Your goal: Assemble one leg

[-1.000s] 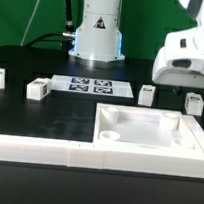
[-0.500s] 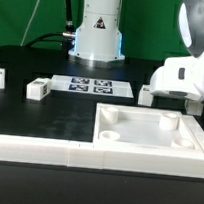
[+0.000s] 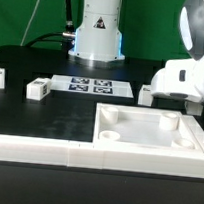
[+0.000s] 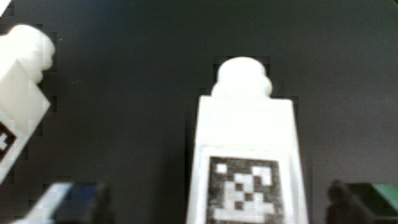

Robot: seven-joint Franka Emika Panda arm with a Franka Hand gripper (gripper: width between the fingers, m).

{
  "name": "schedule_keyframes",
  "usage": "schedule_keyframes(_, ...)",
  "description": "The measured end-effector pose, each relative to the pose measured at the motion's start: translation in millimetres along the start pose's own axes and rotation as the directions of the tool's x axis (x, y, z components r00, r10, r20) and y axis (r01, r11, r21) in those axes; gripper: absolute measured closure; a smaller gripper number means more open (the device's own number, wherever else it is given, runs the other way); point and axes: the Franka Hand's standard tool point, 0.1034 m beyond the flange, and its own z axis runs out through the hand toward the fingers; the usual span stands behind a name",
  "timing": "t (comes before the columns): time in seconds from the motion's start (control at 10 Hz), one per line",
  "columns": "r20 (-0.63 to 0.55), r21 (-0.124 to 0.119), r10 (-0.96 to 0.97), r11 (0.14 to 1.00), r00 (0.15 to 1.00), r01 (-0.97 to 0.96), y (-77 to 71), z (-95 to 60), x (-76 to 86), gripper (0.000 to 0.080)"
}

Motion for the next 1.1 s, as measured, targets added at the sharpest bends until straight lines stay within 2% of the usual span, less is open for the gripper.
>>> schedule_keyframes(0.1, 0.0, 0.0, -0.001, 1.0, 1.0, 0.001, 0.2, 0.0, 0.1, 0.0273)
schedule_keyframes(0.2, 0.0, 0.0, -0.001, 1.0, 1.0, 0.001, 0.3, 0.0, 0.1, 0.0412)
schedule_keyframes(0.3, 0.0, 0.0, -0.001, 1.0, 1.0, 0.001, 0.4, 0.0, 0.2, 0.0511)
schedule_keyframes(0.9, 0.001, 0.001, -0.002, 1.0, 1.0, 0.002, 1.3, -1.5, -0.1, 0.051)
schedule_keyframes(1.0, 0.004, 0.004, -0.002, 1.0, 1.0, 0.002, 7.1, -11.8, -6.3, 0.051)
schedule_keyframes(1.1, 0.006, 0.004, 0.002, 1.0, 1.0, -0.002, 11.2, -27.3, -19.5, 0.0509)
